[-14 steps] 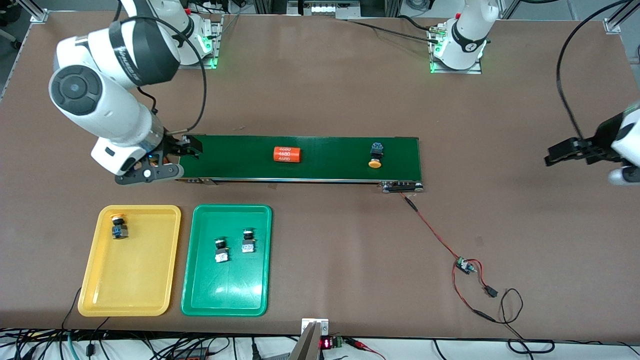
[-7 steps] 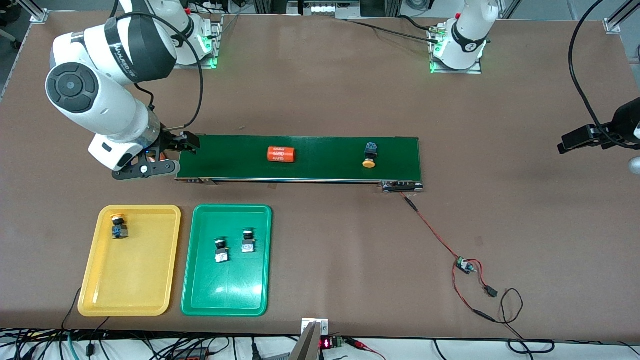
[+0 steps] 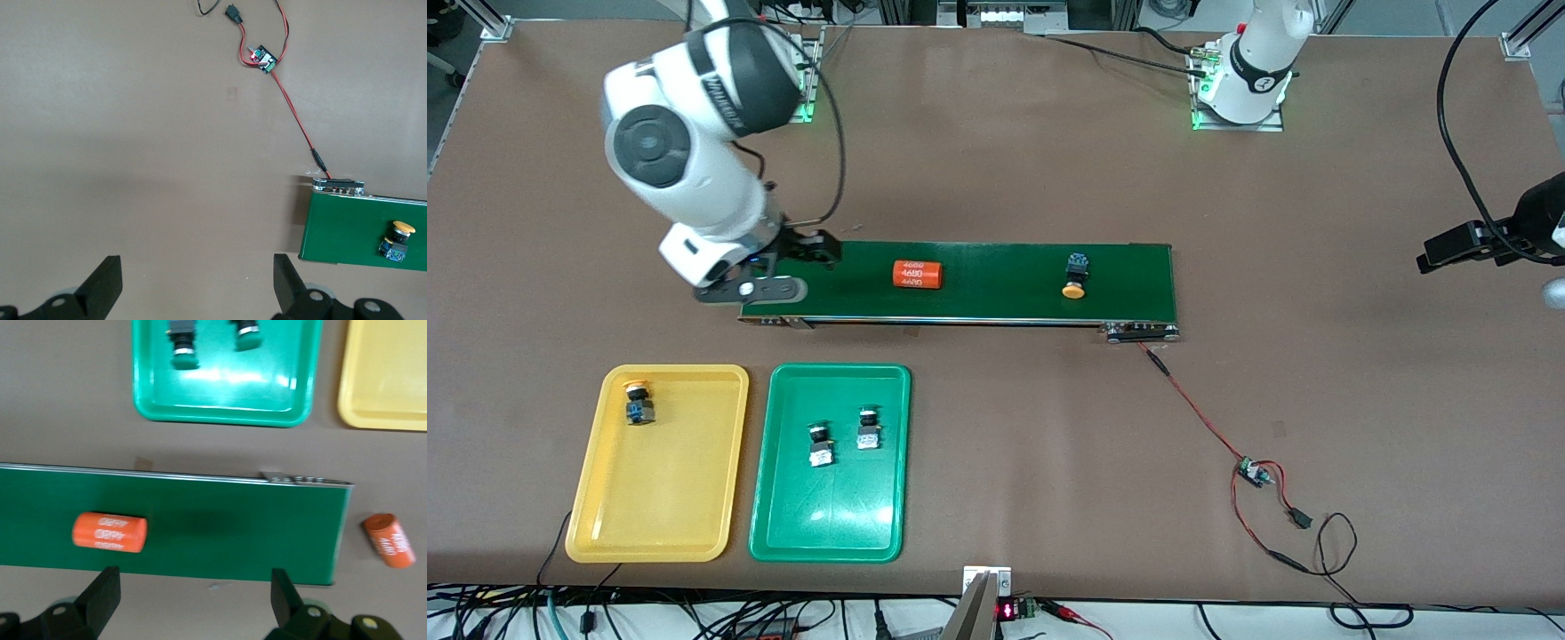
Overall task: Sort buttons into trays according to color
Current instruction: 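Move the right gripper to the belt start while the left gripper withdraws, then hold the right gripper over the belt start as the button arrives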
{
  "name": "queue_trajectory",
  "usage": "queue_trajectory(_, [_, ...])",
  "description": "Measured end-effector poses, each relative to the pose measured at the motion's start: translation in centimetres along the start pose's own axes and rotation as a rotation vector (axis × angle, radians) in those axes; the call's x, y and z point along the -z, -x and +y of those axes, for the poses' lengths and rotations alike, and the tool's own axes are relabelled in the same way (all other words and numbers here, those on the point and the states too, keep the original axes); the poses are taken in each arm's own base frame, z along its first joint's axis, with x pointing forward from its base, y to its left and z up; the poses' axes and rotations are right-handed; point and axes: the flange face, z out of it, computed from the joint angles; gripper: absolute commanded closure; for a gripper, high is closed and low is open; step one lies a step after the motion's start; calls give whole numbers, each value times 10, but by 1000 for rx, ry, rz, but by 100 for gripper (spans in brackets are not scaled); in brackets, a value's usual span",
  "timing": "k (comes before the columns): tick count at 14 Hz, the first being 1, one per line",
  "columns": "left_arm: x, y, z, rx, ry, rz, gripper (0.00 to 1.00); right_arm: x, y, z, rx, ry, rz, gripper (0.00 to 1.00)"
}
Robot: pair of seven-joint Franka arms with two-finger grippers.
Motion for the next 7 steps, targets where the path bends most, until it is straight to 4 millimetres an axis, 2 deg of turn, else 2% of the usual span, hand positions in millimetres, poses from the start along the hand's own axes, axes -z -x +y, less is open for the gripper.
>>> queue_trajectory(2, [0,0,-2,1,7,0,0,-12,12,-25,1,-10,10,0])
queue_trajectory(7, [-4,-1,0,-4,9,0,0,-31,20,-55,-69,-18,26,0])
